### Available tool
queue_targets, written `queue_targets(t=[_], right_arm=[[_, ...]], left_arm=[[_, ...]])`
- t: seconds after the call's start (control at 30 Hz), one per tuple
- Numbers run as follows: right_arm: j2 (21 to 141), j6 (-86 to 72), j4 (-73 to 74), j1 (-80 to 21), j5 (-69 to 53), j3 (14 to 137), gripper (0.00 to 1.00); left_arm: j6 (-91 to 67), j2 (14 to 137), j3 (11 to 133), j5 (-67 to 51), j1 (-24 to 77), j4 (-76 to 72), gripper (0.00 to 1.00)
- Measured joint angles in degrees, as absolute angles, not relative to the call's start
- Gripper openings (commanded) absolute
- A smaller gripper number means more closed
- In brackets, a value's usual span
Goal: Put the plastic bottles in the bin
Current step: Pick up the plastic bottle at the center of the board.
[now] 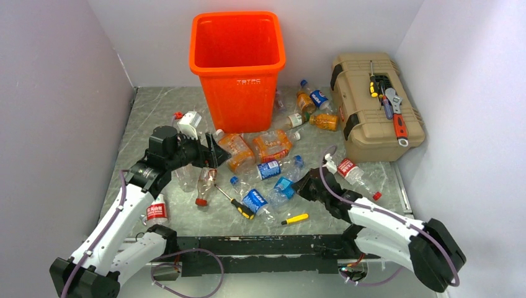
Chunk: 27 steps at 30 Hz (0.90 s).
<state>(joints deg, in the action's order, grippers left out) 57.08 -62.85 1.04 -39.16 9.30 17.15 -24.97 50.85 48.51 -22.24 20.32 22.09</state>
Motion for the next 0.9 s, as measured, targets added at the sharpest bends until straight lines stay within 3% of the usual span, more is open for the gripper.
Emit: queue_targets(t=[0.4,0.63,0.9], right_arm=[[32.1,-35.7,10.7,-41.7,5.6,28.1,0.0],[34.5,-20.6,10.3,-47.9,-3.9,36.9,0.0],[40.9,-11.0,5.3,-57.1,-5.0,37.1,0.0]], left_arm=[[-27.0,47.8,46.5,-17.7,20.3,20.0,0.99],[-30.6,39.5,43.1,-17.6,20.3,7.1,0.99],[-29.3,50.4,55.2,-38.5,20.3,-2.5,1.0]])
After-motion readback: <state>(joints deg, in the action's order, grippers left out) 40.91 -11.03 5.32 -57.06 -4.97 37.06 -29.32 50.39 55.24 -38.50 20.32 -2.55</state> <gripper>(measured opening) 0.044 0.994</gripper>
